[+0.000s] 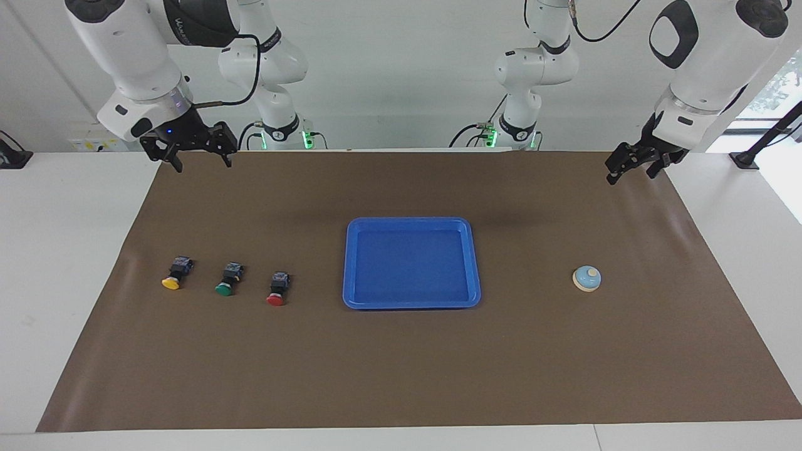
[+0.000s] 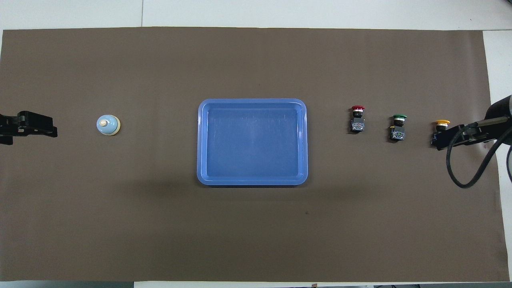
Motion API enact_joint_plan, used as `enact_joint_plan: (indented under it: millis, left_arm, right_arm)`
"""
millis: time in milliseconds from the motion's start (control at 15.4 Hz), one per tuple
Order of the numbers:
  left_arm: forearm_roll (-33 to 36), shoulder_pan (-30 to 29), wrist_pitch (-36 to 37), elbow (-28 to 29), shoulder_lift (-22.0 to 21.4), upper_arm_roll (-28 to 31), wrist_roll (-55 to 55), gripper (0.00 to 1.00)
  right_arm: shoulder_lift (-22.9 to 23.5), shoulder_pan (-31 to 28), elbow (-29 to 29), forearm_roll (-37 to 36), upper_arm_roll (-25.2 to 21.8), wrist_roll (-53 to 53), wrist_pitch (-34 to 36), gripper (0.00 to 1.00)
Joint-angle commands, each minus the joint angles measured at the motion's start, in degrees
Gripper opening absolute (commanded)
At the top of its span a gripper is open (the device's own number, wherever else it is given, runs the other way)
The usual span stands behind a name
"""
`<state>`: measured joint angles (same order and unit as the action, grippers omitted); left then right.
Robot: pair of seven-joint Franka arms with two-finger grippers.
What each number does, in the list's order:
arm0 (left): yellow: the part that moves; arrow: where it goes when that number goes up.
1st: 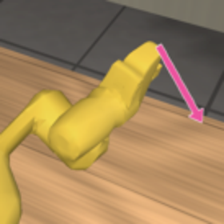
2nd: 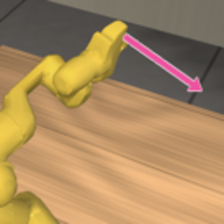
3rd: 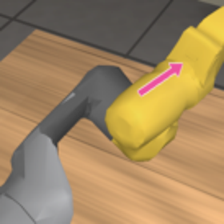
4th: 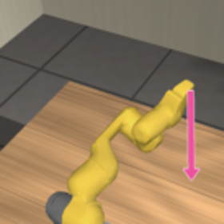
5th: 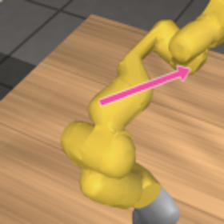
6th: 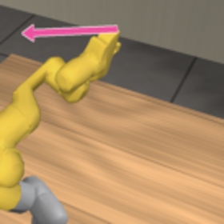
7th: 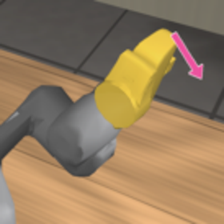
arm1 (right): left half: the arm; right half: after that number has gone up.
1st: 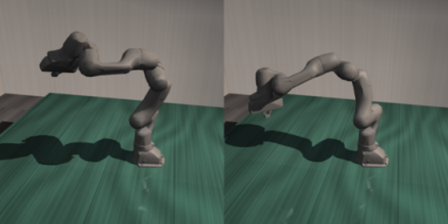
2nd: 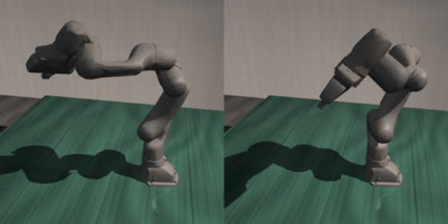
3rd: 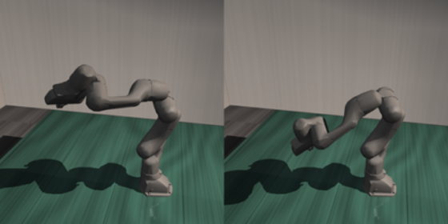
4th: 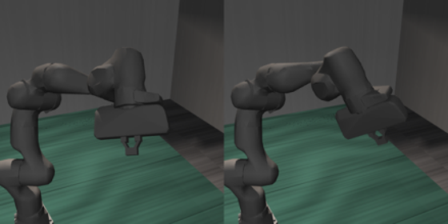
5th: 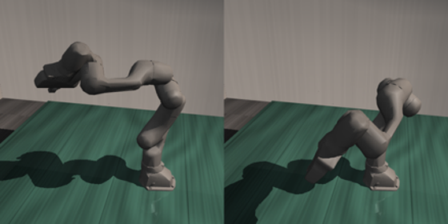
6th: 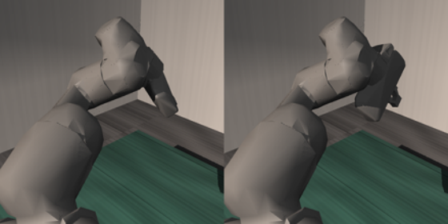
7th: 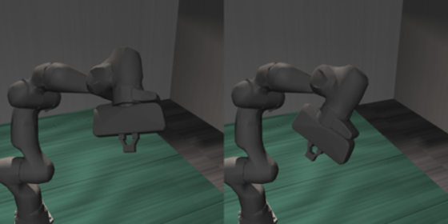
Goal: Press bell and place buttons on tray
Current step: 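Reach the right gripper to the red button and grasp it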
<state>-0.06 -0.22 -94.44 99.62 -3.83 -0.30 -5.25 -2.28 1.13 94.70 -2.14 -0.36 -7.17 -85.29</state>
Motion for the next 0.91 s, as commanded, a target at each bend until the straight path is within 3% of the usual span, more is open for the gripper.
enact_joint_plan:
  millis: [0, 647, 842]
  left_arm:
    - [-0.81, 0.57, 2.41, -2.06, 1.28, 0.21, 0.15, 1.0]
    - [-0.9, 0.66, 4.88, -1.01, 0.58, 0.21, 0.42, 1.0]
    - [-0.9, 0.66, 4.79, -0.92, 0.58, 0.21, 0.24, 1.0]
  right_arm:
    - [-0.71, -0.95, 0.75, -0.41, 0.54, 0.76, 0.3, 1.0]
    - [-0.8, -0.6, 0.83, 0.11, 0.62, 0.93, 0.47, 1.0]
    - [-1.85, 0.01, 3.9, 0.12, 0.8, 3.38, -4.25, 1.0]
